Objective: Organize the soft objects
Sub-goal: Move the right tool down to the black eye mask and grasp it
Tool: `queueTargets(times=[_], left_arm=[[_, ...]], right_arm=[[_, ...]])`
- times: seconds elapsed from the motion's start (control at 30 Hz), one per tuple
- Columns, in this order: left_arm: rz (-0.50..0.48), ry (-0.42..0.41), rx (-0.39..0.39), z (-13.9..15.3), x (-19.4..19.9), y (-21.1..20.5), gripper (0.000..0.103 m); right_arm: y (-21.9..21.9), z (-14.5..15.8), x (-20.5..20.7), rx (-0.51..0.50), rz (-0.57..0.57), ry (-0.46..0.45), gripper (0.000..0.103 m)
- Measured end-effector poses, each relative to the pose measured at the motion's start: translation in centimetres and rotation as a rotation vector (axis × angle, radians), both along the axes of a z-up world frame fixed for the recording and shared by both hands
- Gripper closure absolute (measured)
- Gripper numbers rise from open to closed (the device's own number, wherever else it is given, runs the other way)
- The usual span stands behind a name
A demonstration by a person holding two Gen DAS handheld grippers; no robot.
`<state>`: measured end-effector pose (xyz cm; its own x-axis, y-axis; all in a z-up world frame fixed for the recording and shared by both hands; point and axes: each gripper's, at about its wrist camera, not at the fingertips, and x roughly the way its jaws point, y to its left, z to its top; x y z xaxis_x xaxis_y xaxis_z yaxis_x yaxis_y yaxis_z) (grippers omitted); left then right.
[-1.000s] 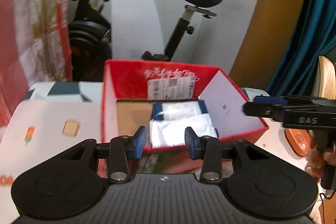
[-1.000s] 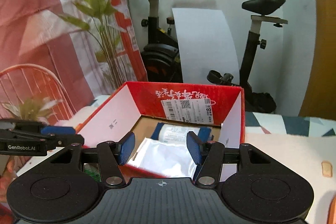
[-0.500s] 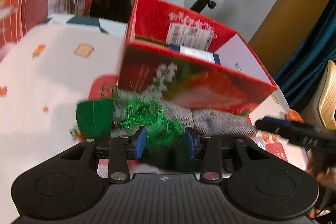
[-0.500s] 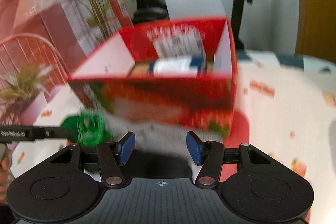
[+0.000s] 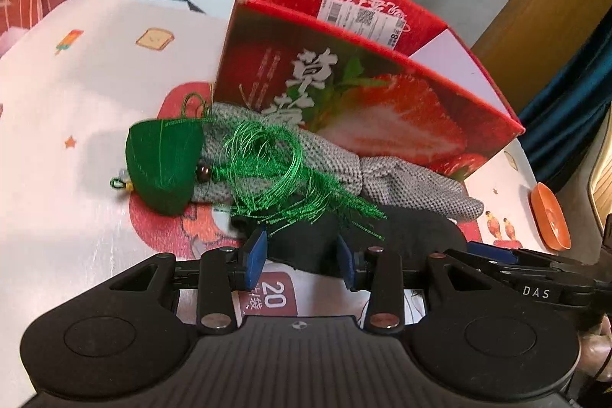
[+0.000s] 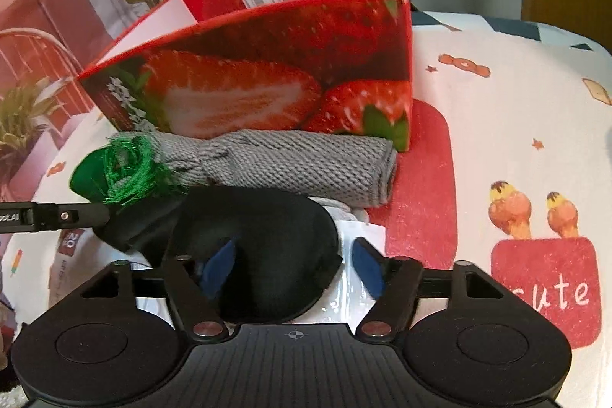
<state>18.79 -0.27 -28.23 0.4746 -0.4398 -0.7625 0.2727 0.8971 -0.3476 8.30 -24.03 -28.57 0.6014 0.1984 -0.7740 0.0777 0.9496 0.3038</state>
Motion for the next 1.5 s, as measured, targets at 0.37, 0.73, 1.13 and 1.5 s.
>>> queueTargets(times=[0.37, 0.73, 1.13, 1.5], left_arm=[[0.015, 0.024, -0.012, -0.7, 0.0, 0.1, 0.059], [0.038, 0.036, -0.04, -0.6, 0.3, 0.4, 0.055], [0.027, -0.042, -0.059, 1.2, 1.3, -0.2, 0.058], [0.04, -0.035, -0.045, 1.0, 2.0, -0.1, 0.059]], right_arm=[[-0.1, -0.3, 0.2, -0.008, 0.003, -0.016, 0.063], [-0.7, 0.3, 0.4, -0.051, -0.001, -0.067, 0.081], [0.0, 2.0, 0.0, -0.123, 0.023, -0.135, 0.088], [-0.1, 3.8, 0.8, -0.259, 0.047, -0.25, 0.089]])
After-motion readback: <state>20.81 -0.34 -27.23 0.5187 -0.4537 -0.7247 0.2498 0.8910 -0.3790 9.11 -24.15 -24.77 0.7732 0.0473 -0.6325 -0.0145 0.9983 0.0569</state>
